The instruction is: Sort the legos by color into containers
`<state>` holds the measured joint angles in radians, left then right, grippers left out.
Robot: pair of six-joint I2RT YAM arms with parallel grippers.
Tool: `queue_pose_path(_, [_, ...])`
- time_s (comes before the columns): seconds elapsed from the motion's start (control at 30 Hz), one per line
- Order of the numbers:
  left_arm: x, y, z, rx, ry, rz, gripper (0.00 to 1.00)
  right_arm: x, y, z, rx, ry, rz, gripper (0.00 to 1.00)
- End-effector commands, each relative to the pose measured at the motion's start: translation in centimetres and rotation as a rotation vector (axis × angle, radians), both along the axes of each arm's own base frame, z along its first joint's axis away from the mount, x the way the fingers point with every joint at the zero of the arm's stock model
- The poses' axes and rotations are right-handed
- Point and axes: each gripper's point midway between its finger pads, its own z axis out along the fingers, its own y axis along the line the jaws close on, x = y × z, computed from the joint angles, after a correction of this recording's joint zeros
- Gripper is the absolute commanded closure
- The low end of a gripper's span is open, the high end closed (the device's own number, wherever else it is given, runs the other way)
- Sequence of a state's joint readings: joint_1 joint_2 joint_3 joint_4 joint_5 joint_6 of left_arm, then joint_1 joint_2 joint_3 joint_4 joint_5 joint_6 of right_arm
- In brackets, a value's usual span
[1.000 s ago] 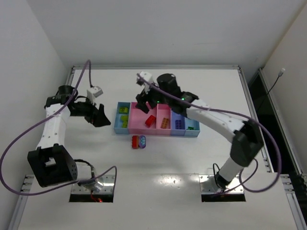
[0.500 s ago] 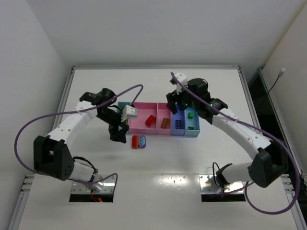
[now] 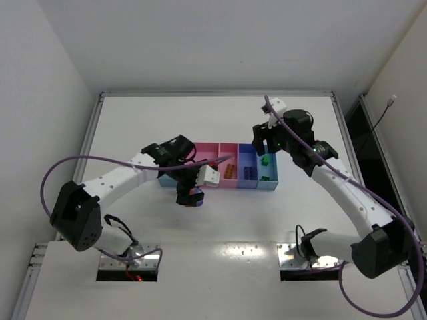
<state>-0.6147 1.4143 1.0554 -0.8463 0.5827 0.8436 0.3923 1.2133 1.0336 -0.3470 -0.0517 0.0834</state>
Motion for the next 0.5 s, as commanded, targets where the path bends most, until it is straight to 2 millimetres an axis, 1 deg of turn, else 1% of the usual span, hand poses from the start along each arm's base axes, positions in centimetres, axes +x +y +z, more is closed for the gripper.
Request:
queue_pose_path(0.0, [0.8, -1.4, -0.3, -0.021, -0.053, -0.008, 0.02, -0.5, -1.0, -0.2, 0.014, 0.015, -0.035, 0.27])
queue_pose_path(0.07, [0.7, -1.5, -0.6, -0.009, -0.05, -0.016, 0.02, -0.3, -1.7, 0.1, 0.018, 0.007, -0.053, 0.27])
queue_pose_path(0.1, [0.7, -1.5, -0.6, -0.009, -0.05, -0.016, 0.02, -0.4, -1.7, -0.3, 0.014, 0.015, -0.053, 0.27])
queue_pose_path(0.13, [0.5, -1.7, -0.6, -0.009, -0.05, -0.025, 0.02, -0.4, -1.7, -0.3, 0.014, 0.015, -0.053, 0.27])
queue_pose_path(0.17, [0.2, -1.5, -1.0, -0.001, -0.041, -0.025, 0.02, -0.4, -2.0, 0.0, 0.022, 0.008, -0.056, 0.27])
queue_pose_path(0.23, [-0.5, -1.3, -1.9, 0.027, -0.04, -0.044, 0.02, -0.5, -1.8, 0.0, 0.027, 0.01, -0.047, 0.27])
queue_pose_path(0.27, [-0.8, -1.0, -2.2, 0.043, -0.045, -0.047, 0.02, -0.4, -2.1, 0.0, 0.027, 0.01, -0.056, 0.27])
queue_pose_path(0.3, [-1.1, -1.2, -2.2, 0.043, -0.046, -0.061, 0.02, -0.4, -2.1, 0.0, 0.027, 0.01, -0.056, 0.27])
queue_pose_path(0.37, [-1.7, -0.8, -2.8, 0.068, -0.038, -0.056, 0.02, -0.4, -2.1, 0.0, 0.027, 0.01, -0.056, 0.27])
queue_pose_path(0.4, [-1.8, -1.0, -2.7, 0.063, -0.037, -0.052, 0.02, -0.5, -1.9, 0.0, 0.031, 0.012, -0.048, 0.27])
queue_pose_path(0.47, [-1.5, -0.9, -3.5, 0.087, -0.054, -0.019, 0.02, -0.5, -1.9, 0.0, 0.031, 0.012, -0.048, 0.27])
